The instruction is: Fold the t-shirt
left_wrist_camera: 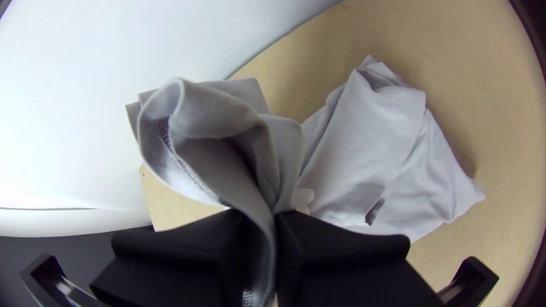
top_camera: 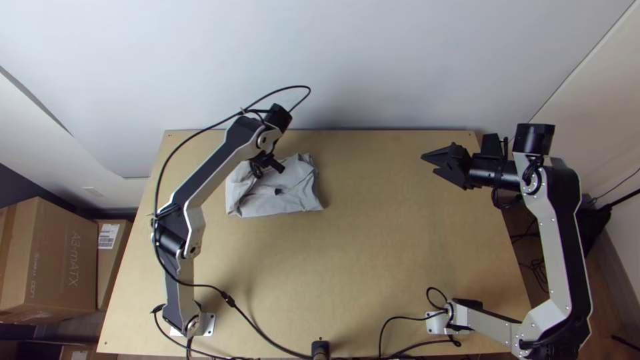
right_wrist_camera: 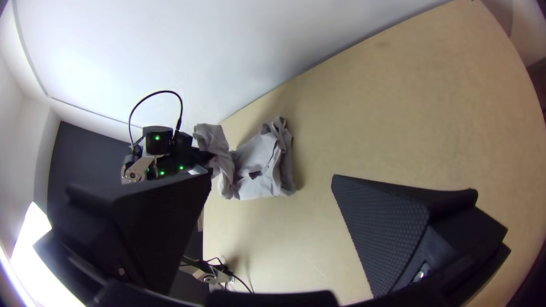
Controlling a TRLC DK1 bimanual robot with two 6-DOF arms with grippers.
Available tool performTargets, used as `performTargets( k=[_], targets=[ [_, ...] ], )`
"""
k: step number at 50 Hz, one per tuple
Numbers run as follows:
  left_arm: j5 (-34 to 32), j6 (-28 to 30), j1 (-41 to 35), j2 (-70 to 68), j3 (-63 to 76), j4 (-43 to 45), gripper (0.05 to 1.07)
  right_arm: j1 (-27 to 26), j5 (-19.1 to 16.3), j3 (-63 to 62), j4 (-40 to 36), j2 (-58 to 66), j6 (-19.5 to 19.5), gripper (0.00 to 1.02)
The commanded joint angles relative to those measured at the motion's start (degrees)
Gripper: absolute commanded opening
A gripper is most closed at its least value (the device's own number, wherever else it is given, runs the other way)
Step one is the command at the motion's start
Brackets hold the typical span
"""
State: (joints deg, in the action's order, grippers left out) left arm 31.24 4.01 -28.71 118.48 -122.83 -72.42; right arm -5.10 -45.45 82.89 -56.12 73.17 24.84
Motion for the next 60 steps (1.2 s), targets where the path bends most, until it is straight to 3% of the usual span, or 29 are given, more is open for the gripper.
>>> performTargets(
  k=[1,32,33,34,35,37,38,51,60],
  targets=[
    [2.3,-3.0,-2.7,3.4,-4.7,-2.5,0.08,-1.0,0.0,-1.9,0.3,-2.1,-1.1,0.97],
    [10.9,-4.7,-12.9,16.2,-8.6,-2.0,0.08,0.4,0.0,-9.9,2.7,-6.8,-2.8,0.97],
    [10.9,-4.7,-13.0,16.9,-8.6,-2.0,0.13,0.8,0.0,-10.2,2.8,-6.9,-2.8,0.97],
    [10.9,-4.4,-13.4,17.4,-8.7,-1.9,0.26,1.0,0.0,-10.5,2.9,-7.1,-2.8,0.97],
    [10.9,-4.1,-13.9,17.9,-8.7,-1.8,0.45,1.3,0.0,-10.9,3.1,-7.3,-2.7,0.97],
    [11.3,-3.7,-15.0,19.0,-9.5,-0.6,0.98,2.5,0.1,-12.0,3.5,-7.8,-2.6,0.97],
    [11.3,-3.7,-15.6,19.3,-10.1,-0.2,1.05,2.9,0.1,-12.6,3.7,-7.9,-2.6,0.97],
    [11.2,-0.8,-20.2,16.9,-11.8,15.6,1.03,4.5,0.9,-21.5,8.4,-9.0,-2.9,0.97],
    [10.9,-0.8,-19.5,10.1,-11.8,20.1,1.03,8.6,2.3,-26.6,13.4,-6.8,-2.7,0.97]
  ],
)
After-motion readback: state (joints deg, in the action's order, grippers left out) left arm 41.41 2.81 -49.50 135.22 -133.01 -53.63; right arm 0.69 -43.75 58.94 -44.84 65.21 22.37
